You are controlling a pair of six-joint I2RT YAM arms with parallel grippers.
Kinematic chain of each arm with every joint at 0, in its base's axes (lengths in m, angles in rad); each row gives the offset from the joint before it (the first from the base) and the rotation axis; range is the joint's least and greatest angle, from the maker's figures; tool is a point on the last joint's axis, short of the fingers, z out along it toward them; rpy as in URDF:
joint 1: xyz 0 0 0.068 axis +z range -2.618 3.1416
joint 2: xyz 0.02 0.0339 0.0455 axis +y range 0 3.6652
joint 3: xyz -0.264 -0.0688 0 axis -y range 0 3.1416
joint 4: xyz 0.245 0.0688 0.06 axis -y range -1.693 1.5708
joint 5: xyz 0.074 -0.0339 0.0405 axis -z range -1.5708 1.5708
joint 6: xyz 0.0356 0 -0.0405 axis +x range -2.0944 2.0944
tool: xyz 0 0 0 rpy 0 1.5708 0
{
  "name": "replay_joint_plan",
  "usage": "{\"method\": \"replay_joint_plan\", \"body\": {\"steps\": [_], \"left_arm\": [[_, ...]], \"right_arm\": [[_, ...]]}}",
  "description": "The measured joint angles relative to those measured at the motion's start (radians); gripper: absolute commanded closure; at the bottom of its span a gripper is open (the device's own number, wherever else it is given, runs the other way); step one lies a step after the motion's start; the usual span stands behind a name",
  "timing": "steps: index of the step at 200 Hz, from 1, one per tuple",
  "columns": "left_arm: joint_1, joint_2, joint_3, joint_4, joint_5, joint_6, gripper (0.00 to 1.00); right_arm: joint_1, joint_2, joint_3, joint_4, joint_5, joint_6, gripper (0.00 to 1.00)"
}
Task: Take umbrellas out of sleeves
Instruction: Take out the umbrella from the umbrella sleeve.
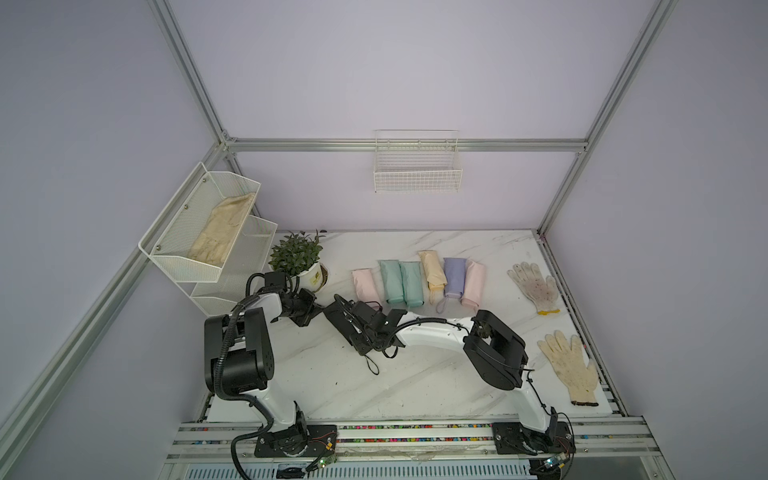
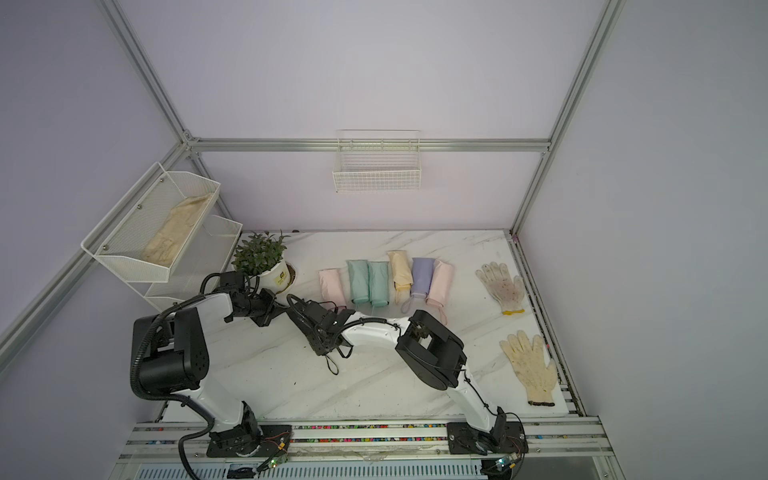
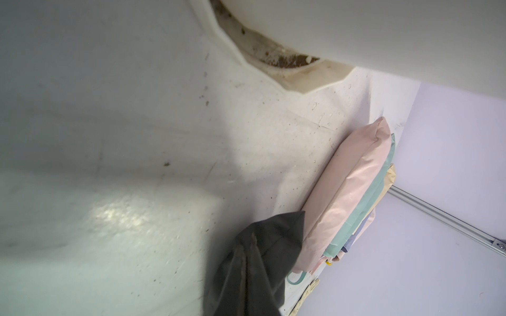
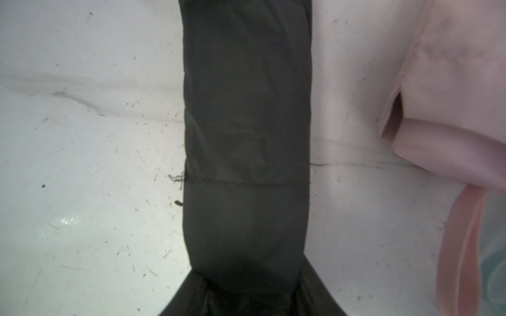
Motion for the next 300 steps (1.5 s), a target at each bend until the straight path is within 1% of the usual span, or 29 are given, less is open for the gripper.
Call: {"method": "replay_joint_plan", "body": {"steps": [101,154,199,231,300], "left_arm": [[0.000,-0.021,-0.040,-0.074,0.037,-0.008,1.00],[0.000,-0.039,-0.050,-0.103,0.068,-0.016,1.00],[0.006,-0.063,-0.050,-0.102,0.085,-0.017,1.00],[0.033,-0.066,-0.052,-0.070,0.063,-0.018,1.00],[0.044,-0.067,-0.063,-0.047,0.052,-0.020,1.00]], "right_arm": [[0.066,-0.122,-0.179,0.047,0.014,0.066,0.63],[0.075,-0.199,-0.259,0.065,0.022,0.110,0.62],[0.079,-0.218,-0.266,0.063,0.062,0.140,0.57],[0.077,-0.208,-0.259,0.000,0.105,0.167,0.54],[0.064,-0.213,-0.269,0.000,0.109,0.178,0.56]]}}
